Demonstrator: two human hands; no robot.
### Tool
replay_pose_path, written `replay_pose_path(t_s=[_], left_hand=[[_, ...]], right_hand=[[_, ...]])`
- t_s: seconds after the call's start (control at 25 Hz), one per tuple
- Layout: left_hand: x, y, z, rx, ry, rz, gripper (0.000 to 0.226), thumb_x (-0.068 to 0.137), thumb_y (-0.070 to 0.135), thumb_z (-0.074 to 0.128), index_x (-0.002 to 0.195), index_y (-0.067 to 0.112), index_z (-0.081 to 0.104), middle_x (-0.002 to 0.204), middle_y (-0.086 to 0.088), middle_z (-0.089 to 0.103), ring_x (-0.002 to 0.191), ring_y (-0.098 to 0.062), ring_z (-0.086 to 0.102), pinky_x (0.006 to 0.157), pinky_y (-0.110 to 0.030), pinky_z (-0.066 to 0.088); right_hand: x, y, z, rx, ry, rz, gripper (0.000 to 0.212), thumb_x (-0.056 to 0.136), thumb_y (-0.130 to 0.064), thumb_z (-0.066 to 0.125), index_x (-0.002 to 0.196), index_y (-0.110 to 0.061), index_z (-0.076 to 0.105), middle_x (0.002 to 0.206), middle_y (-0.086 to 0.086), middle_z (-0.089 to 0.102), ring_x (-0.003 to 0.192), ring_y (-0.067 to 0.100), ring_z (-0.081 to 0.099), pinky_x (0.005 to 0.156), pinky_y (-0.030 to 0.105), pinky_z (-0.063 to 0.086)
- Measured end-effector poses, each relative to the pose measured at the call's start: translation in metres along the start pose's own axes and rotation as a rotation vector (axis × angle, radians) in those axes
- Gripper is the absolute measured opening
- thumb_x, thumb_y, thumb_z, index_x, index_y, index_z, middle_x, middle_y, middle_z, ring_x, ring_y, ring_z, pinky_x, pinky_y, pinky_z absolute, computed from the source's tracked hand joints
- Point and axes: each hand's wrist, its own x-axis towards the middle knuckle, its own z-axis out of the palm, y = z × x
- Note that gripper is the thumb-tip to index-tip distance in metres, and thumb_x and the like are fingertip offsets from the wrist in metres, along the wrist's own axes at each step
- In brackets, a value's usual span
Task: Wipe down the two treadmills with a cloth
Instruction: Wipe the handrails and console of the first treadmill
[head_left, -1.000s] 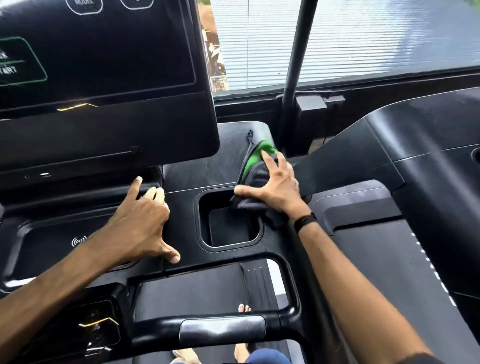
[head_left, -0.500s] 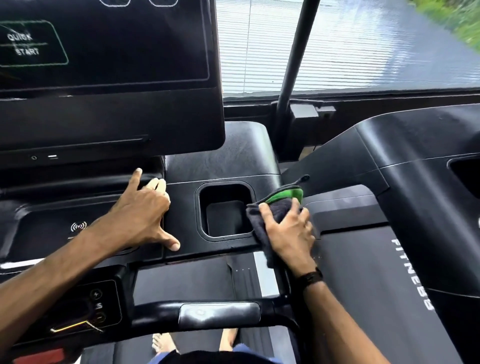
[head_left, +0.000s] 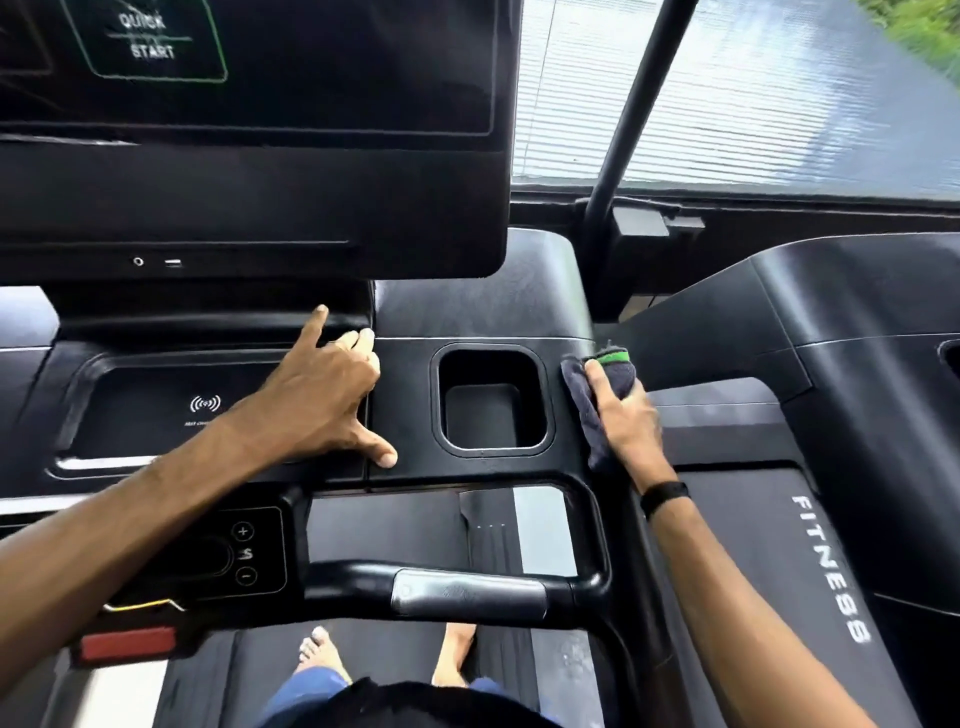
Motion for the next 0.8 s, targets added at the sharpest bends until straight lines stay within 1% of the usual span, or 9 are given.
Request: replay_pose_path(t_s=[0.08, 0.16, 0.24, 0.32, 0.4, 0.52, 0.6, 0.64, 0.8], left_hand=[[0.003, -0.002, 0.000, 0.031, 0.014, 0.013, 0.095, 0.048, 0.096, 0.038, 0.084, 0.010, 0.059, 0.099, -0.004, 0.056, 0.101, -0.017, 0.059, 0.121, -0.053, 0.002], [0.006, -0.004, 0.001, 0.073, 0.027, 0.033, 0.092, 0.047, 0.097, 0.035, 0.076, 0.012, 0.056, 0.091, -0.001, 0.054, 0.089, -0.015, 0.058, 0.121, -0.052, 0.002], [0.006, -0.005, 0.004, 0.065, 0.059, 0.064, 0.092, 0.047, 0.098, 0.034, 0.073, 0.012, 0.055, 0.087, -0.001, 0.054, 0.086, -0.015, 0.058, 0.121, -0.051, 0.002], [0.004, -0.011, 0.009, 0.044, 0.094, 0.085, 0.098, 0.046, 0.100, 0.032, 0.080, 0.012, 0.061, 0.091, -0.001, 0.057, 0.092, -0.015, 0.060, 0.122, -0.049, 0.000], [0.002, -0.020, 0.012, -0.009, 0.122, 0.120, 0.103, 0.048, 0.100, 0.038, 0.095, 0.012, 0.063, 0.105, -0.003, 0.061, 0.109, -0.016, 0.060, 0.122, -0.048, -0.004], [-0.003, -0.040, 0.012, -0.062, 0.030, 0.186, 0.112, 0.052, 0.088, 0.062, 0.134, 0.012, 0.052, 0.145, -0.008, 0.046, 0.143, -0.015, 0.036, 0.117, -0.047, -0.019], [-0.004, -0.046, 0.009, -0.045, -0.044, 0.213, 0.120, 0.053, 0.083, 0.069, 0.145, 0.011, 0.041, 0.157, -0.009, 0.032, 0.149, -0.015, 0.024, 0.111, -0.046, -0.025], [-0.003, -0.046, 0.008, -0.023, -0.054, 0.220, 0.120, 0.051, 0.083, 0.070, 0.144, 0.011, 0.042, 0.155, -0.009, 0.034, 0.146, -0.016, 0.029, 0.110, -0.046, -0.026], [0.004, -0.037, 0.003, 0.032, -0.050, 0.209, 0.100, 0.045, 0.085, 0.071, 0.114, 0.014, 0.059, 0.117, -0.002, 0.055, 0.117, -0.014, 0.056, 0.117, -0.053, -0.020]], right_hand=[[-0.040, 0.015, 0.004, -0.178, 0.077, -0.129, 0.081, 0.089, -0.071, 0.048, 0.149, -0.018, 0.037, 0.144, 0.019, 0.047, 0.131, 0.039, 0.047, 0.107, 0.046, 0.037], [-0.076, 0.020, 0.015, -0.383, 0.177, -0.308, 0.084, 0.090, -0.072, 0.040, 0.154, -0.018, 0.030, 0.152, 0.020, 0.035, 0.137, 0.040, 0.039, 0.112, 0.050, 0.032], [-0.102, 0.016, 0.034, -0.561, 0.256, -0.492, 0.082, 0.091, -0.072, 0.031, 0.154, -0.020, 0.032, 0.158, 0.021, 0.028, 0.143, 0.043, 0.029, 0.117, 0.057, 0.023], [-0.124, 0.004, 0.059, -0.632, 0.232, -0.702, 0.077, 0.094, -0.070, 0.027, 0.153, -0.020, 0.037, 0.160, 0.018, 0.028, 0.147, 0.042, 0.023, 0.118, 0.061, 0.016], [-0.145, -0.014, 0.084, -0.651, 0.144, -0.864, 0.078, 0.095, -0.070, 0.030, 0.152, -0.018, 0.036, 0.160, 0.015, 0.028, 0.149, 0.038, 0.020, 0.119, 0.059, 0.014], [-0.158, -0.040, 0.105, -0.664, 0.060, -0.920, 0.094, 0.086, -0.081, 0.034, 0.152, -0.014, 0.032, 0.159, 0.017, 0.025, 0.148, 0.039, 0.018, 0.121, 0.056, 0.014], [-0.152, -0.043, 0.103, -0.710, 0.033, -0.978, 0.106, 0.077, -0.087, 0.042, 0.153, -0.014, 0.031, 0.158, 0.018, 0.025, 0.147, 0.040, 0.019, 0.121, 0.055, 0.017], [-0.146, -0.040, 0.098, -0.725, 0.027, -1.029, 0.107, 0.074, -0.087, 0.048, 0.152, -0.016, 0.033, 0.156, 0.018, 0.028, 0.145, 0.039, 0.025, 0.119, 0.053, 0.023], [-0.121, -0.019, 0.064, -0.715, 0.034, -1.076, 0.098, 0.067, -0.077, 0.069, 0.144, -0.022, 0.045, 0.138, 0.007, 0.050, 0.119, 0.028, 0.053, 0.100, 0.047, 0.046]])
